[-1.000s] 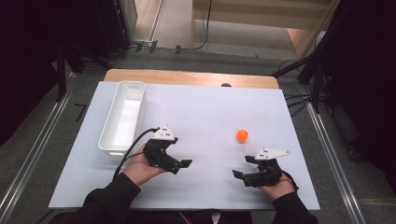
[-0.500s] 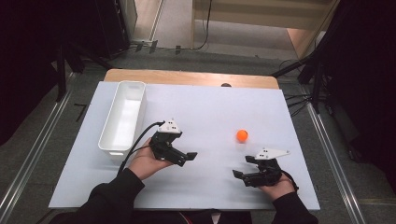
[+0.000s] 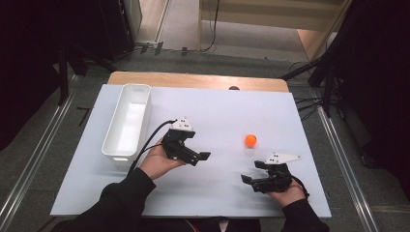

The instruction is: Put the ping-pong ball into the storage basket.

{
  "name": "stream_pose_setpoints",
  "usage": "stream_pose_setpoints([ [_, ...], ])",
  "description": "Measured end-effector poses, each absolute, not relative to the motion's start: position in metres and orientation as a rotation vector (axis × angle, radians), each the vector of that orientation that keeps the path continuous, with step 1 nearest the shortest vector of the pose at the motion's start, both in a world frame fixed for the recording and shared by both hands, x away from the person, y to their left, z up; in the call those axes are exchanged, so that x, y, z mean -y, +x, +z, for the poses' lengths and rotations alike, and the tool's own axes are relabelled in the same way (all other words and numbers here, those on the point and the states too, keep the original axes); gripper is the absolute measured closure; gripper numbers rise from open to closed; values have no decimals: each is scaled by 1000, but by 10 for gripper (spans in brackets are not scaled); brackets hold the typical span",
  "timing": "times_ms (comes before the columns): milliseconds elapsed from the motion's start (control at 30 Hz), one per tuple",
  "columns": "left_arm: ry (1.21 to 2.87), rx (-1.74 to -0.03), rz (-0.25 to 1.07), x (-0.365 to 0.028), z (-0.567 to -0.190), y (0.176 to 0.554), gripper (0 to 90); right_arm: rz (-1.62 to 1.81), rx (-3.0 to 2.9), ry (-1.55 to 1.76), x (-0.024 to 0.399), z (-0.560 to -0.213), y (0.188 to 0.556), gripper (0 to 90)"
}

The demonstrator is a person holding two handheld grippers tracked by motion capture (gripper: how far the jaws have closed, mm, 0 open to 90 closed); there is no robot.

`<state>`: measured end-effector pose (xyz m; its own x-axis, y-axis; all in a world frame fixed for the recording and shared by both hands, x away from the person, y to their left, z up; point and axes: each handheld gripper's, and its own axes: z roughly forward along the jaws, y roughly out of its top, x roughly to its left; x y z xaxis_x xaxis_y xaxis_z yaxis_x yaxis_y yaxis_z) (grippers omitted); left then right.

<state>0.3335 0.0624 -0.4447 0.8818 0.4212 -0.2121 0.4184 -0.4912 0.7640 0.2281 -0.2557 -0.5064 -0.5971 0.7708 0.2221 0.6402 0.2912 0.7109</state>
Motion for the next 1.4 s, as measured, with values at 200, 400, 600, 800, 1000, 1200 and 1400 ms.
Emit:
stream_pose_setpoints([
  [200,2133,-606,-5,-54,-445,341,0,1189,-2391,1312,256,-507,228,176],
  [400,2124,-603,-15,-40,-439,345,7,1187,-2395,1311,256,-507,228,176],
  [600,2144,-583,9,-29,-436,348,7,1183,-2399,1301,255,-507,228,176],
  [800,2151,-575,5,-17,-436,354,7,1196,-2396,1306,255,-506,227,176],
  [1000,2165,-557,5,-10,-439,358,7,1189,-2402,1289,255,-507,227,176],
  [1200,2170,-560,4,2,-441,362,7,1183,-2414,1293,255,-508,227,176],
  [1400,2183,-556,0,11,-444,365,8,1183,-2415,1296,255,-508,226,176],
])
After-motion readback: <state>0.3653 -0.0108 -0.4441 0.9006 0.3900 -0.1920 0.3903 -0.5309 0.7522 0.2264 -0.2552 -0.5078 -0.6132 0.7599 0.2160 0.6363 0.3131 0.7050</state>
